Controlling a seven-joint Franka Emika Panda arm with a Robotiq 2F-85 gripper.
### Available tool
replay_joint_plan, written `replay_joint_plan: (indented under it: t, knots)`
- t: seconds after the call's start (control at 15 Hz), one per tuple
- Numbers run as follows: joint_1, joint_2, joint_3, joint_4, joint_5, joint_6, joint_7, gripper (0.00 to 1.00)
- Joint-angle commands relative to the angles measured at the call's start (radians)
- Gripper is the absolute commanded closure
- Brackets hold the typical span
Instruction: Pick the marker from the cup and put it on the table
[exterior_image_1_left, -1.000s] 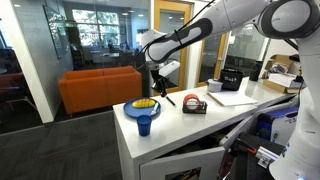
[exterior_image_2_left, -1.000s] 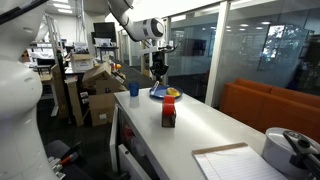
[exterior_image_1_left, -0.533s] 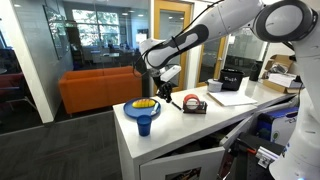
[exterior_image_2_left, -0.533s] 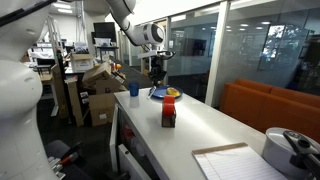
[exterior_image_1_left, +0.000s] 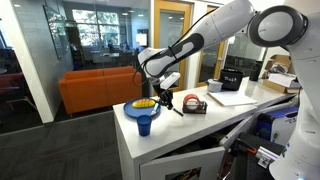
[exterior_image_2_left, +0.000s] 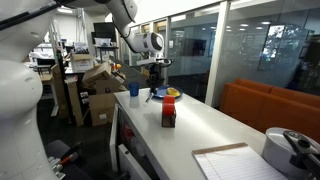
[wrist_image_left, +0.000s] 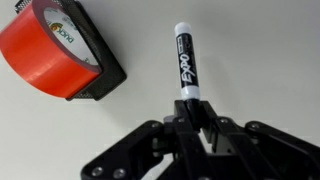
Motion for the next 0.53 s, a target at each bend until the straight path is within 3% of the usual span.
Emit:
replay_joint_plan:
  t: [0.0, 0.47]
  knots:
    - [-0.005, 0.033, 0.010, 0.021, 0.007, -0.024, -0.003, 0.95]
    - [-0.003, 0.059, 0.011, 0.022, 0.006, -0.023, -0.008, 0.95]
